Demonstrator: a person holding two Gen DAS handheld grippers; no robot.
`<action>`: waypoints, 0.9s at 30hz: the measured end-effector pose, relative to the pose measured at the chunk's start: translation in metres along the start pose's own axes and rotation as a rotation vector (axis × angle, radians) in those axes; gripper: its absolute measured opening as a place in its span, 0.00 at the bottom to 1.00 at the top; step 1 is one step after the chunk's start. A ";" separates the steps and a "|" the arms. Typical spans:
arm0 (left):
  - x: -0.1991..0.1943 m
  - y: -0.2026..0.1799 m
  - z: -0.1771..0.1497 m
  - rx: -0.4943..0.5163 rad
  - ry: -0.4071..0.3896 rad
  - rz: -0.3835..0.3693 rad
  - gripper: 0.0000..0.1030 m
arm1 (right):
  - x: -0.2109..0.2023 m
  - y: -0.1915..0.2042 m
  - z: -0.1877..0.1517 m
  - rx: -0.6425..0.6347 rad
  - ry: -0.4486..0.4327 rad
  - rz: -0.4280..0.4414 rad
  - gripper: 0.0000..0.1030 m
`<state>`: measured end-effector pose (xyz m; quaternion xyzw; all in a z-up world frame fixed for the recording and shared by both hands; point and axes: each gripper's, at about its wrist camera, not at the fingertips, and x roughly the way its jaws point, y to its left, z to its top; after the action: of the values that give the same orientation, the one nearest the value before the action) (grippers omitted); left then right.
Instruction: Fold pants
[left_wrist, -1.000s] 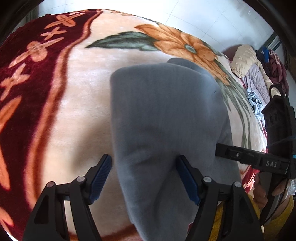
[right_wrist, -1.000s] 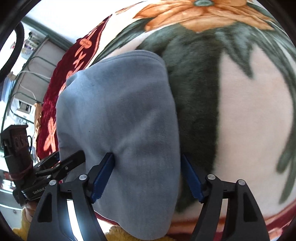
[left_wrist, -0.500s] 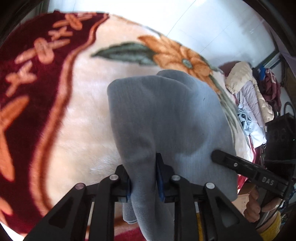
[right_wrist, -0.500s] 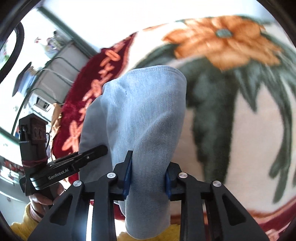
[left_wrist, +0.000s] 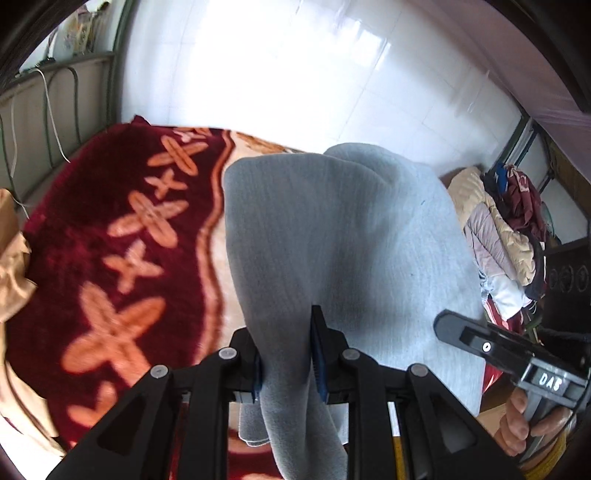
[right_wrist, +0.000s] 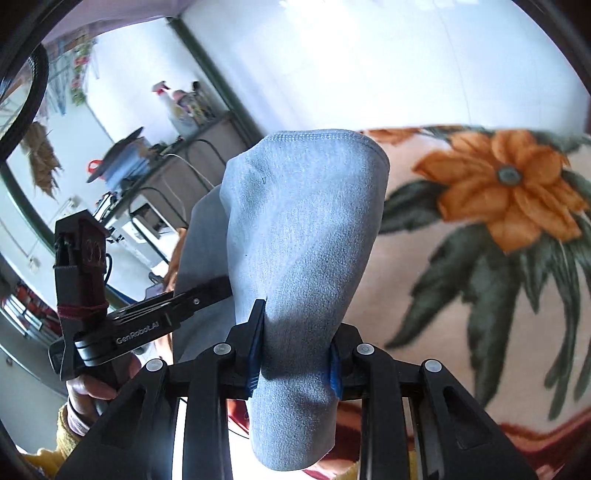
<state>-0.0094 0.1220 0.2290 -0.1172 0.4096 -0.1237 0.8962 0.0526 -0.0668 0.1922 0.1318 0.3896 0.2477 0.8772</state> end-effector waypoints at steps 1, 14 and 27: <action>-0.006 0.003 0.005 -0.001 -0.005 0.004 0.21 | 0.000 0.008 0.004 -0.006 -0.007 0.007 0.28; 0.034 0.049 0.040 0.058 0.051 0.046 0.21 | 0.075 -0.002 0.022 0.088 0.070 -0.038 0.28; 0.175 0.107 -0.002 0.045 0.280 0.076 0.21 | 0.194 -0.067 -0.012 0.201 0.288 -0.181 0.29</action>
<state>0.1134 0.1672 0.0711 -0.0629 0.5319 -0.1141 0.8368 0.1770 -0.0181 0.0356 0.1463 0.5443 0.1439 0.8134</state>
